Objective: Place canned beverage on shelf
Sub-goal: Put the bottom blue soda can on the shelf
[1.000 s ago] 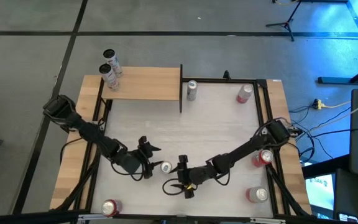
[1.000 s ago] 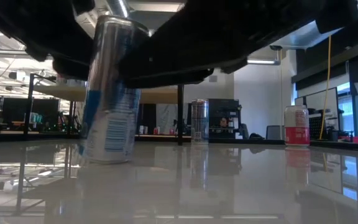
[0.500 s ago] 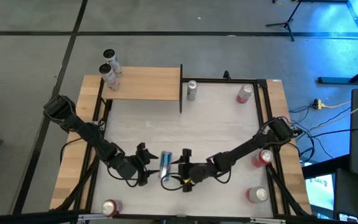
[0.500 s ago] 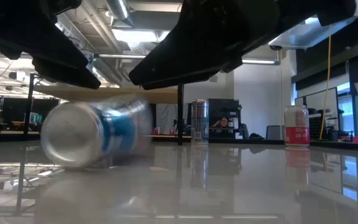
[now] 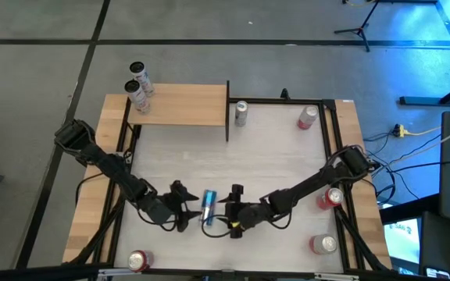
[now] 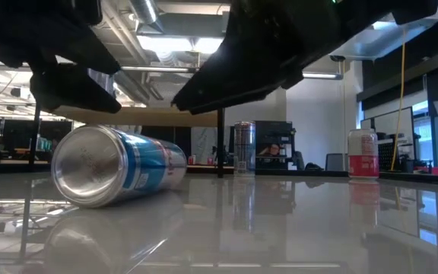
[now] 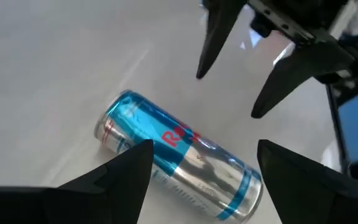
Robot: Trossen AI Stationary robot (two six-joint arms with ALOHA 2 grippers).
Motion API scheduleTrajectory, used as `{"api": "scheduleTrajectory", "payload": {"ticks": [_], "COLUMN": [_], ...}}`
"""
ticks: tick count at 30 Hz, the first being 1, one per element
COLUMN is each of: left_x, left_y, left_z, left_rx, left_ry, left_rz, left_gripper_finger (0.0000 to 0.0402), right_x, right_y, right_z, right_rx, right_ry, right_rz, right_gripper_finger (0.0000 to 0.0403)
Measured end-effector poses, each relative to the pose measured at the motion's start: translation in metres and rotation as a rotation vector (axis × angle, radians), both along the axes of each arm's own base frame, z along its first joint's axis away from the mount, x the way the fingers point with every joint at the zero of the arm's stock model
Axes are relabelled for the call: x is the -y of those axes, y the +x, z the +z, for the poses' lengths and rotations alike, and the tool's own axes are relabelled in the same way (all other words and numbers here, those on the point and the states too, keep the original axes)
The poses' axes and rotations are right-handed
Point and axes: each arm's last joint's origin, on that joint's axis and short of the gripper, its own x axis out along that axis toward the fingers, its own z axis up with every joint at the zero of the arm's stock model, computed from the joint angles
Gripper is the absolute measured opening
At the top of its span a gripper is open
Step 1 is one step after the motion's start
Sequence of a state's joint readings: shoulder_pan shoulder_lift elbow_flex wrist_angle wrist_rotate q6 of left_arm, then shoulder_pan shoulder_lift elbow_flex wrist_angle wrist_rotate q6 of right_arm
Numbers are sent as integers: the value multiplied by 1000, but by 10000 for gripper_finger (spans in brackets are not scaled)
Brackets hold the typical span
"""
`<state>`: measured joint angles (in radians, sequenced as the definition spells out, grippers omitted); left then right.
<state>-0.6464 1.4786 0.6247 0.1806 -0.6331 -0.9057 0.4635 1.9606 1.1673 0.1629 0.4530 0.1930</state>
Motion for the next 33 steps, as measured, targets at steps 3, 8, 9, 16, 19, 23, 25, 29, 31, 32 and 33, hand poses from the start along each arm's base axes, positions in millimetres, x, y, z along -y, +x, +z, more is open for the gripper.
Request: {"api": "scheduleTrajectory", "payload": {"ticks": [3,8,9,16,19,23,25,29,31,32,33], "left_x": [1,1,1,2,-2,-6,-9,-12,-13,-14,-15], "left_y": [1,4,5,27,33,37,39,41,42,42,42], "left_z": [-3,-18,-21,-28,-31,-36,-38,-38,-38,-38,-38], "left_rx": [-4,-34,-44,-81,-119,-139,-145,-152,-159,-161,-161], "left_ry": [-44,-95,-106,-152,-165,-191,-199,-215,-227,-234,-249], "left_rz": [34,96,106,124,121,143,147,145,143,147,156], "left_gripper_finger": [279,279,279,279,279,279,279,279,279,279,279], "right_x": [2,6,6,14,16,18,18,17,17,17,17], "right_y": [-3,-3,-3,5,11,13,13,14,14,14,14], "right_z": [-1,-12,-14,-34,-38,-40,-40,-39,-39,-38,-38], "right_rx": [-34,-77,-83,-112,-89,-72,-70,-47,-42,-41,-38], "right_ry": [13,-13,-15,3,39,30,23,14,8,6,6], "right_rz": [-35,-82,-85,-95,-79,-77,-83,-83,-78,-79,-79], "right_gripper_finger": [264,264,264,264,264,264,264,264,264,264,264]}}
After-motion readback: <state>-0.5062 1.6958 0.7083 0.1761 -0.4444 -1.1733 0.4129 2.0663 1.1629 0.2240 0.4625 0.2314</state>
